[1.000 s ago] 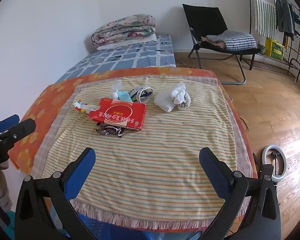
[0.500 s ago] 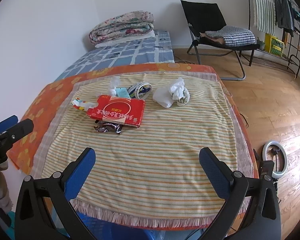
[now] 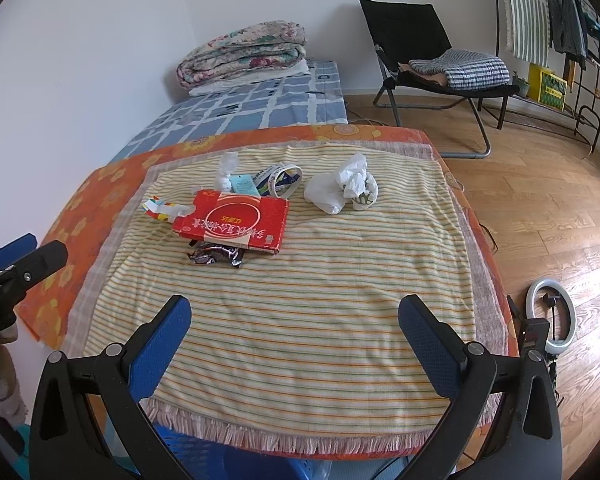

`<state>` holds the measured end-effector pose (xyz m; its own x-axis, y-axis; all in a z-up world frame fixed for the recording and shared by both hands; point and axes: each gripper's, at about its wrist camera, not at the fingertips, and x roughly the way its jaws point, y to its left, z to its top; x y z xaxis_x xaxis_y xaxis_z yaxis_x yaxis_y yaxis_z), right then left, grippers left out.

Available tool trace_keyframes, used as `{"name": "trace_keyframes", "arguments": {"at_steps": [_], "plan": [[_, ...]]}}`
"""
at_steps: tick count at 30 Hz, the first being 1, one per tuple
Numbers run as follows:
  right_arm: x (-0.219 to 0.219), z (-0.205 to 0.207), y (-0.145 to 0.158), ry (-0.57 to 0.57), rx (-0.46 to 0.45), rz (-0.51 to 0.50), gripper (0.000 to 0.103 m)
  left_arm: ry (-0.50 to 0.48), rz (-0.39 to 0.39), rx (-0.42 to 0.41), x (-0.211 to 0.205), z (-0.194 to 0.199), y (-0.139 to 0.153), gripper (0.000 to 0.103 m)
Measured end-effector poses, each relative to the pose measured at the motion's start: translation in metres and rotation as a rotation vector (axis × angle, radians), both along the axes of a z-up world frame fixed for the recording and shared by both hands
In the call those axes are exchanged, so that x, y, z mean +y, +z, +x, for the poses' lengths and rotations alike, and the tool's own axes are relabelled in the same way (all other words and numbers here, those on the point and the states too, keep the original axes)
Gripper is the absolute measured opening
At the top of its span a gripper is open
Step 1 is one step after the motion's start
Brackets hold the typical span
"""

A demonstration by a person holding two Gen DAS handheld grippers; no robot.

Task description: Collect trash

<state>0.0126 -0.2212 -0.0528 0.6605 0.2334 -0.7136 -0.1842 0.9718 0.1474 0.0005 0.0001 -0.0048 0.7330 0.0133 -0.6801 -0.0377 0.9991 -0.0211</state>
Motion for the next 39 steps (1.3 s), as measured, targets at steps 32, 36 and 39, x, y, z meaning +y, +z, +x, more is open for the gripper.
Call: {"name": "trace_keyframes", "arguments": {"at_steps": [32, 36, 39], "plan": [[-0.001, 0.001, -0.004, -0.009, 0.038, -0.008, 0.103, -0.004, -0.014, 0.043, -0.004, -0.003, -0.031, 0.096], [-0.003, 0.003, -0.006, -0.013, 0.055, -0.007, 0.103, -0.002, -0.023, 0.061, -0.002, 0.002, -0.029, 0.096], [-0.004, 0.004, -0.008, -0.018, 0.07, -0.011, 0.103, -0.002, -0.028, 0.076, -0.001, 0.004, -0.03, 0.096]]}}
